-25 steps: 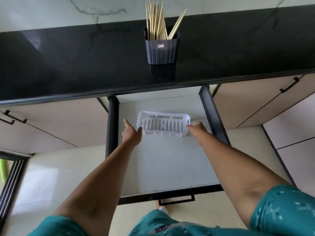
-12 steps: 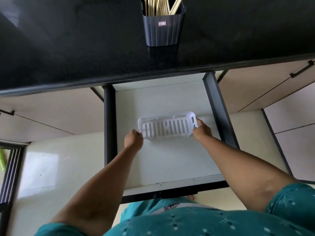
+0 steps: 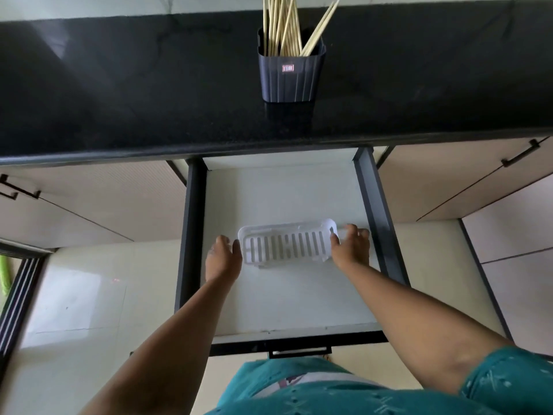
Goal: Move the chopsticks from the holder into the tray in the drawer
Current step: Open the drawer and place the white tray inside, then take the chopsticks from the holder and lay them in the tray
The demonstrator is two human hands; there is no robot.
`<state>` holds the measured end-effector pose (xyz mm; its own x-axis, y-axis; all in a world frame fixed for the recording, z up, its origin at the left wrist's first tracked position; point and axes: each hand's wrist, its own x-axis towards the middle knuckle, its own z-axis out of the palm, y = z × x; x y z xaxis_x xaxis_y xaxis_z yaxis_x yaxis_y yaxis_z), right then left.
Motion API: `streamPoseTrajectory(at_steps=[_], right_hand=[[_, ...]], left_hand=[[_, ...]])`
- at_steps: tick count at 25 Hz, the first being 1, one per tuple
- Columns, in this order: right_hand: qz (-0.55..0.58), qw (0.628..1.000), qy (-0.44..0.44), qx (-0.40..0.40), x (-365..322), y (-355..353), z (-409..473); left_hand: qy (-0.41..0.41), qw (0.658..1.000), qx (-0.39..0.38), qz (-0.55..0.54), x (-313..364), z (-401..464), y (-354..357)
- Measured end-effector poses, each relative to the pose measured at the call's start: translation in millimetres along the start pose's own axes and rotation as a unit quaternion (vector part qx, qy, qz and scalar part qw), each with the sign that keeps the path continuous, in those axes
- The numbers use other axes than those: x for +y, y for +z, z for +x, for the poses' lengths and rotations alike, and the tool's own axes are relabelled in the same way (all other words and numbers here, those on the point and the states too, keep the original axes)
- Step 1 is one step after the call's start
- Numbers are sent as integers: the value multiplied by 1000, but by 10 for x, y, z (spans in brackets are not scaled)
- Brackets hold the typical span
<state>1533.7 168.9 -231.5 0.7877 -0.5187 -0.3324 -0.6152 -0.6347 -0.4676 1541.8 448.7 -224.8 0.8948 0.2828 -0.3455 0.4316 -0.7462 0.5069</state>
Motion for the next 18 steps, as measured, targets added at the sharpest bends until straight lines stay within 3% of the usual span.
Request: streamPoseTrajectory(at_steps=[3, 7, 9, 12, 18], right_hand=[[30, 989, -112, 90, -504, -280, 137], [117, 942, -247, 192, -1572, -809, 444], [166, 925, -270, 212, -2044, -1040, 636], [214, 936, -205, 187, -2575, -1361, 1029], [258, 964, -56, 27, -3191, -1761, 1785]], left_hand=[[108, 991, 63, -40, 520, 203, -332], [276, 946, 107, -129, 1697, 625, -873], [313, 933, 110, -136, 2260, 896, -1120], [325, 937, 95, -84, 2910, 1270, -1328], [297, 947, 39, -114, 3512, 1715, -1362]])
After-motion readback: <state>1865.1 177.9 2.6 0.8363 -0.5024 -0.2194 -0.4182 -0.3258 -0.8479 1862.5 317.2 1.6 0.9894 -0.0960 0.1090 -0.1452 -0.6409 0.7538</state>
